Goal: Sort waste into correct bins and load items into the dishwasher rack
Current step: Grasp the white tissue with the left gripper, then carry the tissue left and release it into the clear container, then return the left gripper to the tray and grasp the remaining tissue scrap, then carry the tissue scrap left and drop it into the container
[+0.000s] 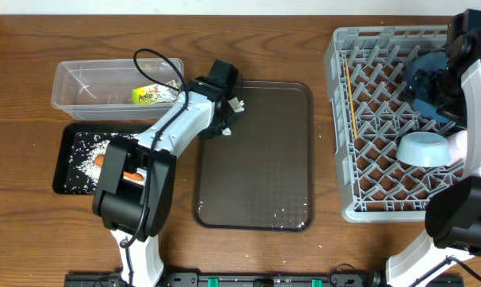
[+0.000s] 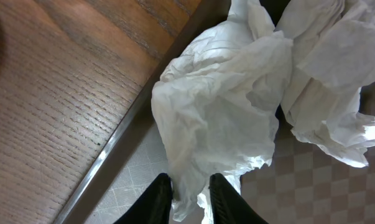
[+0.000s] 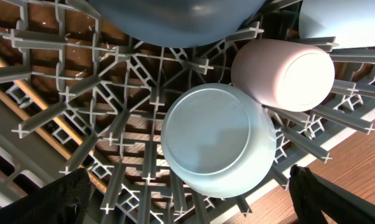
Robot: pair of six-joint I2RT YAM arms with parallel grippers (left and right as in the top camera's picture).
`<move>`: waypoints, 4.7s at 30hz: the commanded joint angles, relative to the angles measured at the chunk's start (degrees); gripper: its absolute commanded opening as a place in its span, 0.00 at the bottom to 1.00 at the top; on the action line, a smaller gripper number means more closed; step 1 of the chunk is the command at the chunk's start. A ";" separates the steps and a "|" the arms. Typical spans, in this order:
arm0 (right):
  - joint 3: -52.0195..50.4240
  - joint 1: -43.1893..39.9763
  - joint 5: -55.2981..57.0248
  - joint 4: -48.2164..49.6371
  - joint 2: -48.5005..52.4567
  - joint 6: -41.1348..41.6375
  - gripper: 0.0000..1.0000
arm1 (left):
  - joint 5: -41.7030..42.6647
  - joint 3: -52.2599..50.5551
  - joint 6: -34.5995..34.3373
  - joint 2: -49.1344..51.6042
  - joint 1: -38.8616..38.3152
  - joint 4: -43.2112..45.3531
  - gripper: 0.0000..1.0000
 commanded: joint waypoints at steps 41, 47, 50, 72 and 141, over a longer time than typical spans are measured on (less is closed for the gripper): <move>0.09 -0.22 0.59 -0.04 -1.33 -0.37 0.99 | -22.47 -1.64 -0.42 -21.27 16.17 5.57 0.06; 0.09 -0.22 0.61 -0.04 -1.33 -0.37 0.99 | -22.25 -1.64 1.95 -17.44 18.71 8.79 0.08; 0.09 -0.22 0.59 -0.04 -1.33 -0.37 0.99 | -22.05 -1.64 6.54 -15.50 18.73 11.30 0.11; 0.09 -0.22 0.59 -0.04 -1.33 -0.37 0.99 | 6.62 -1.64 14.67 -19.71 8.81 4.46 0.62; 0.09 -0.22 0.59 -0.04 -1.33 -0.37 0.99 | -15.28 0.22 1.09 -21.27 10.60 13.18 0.06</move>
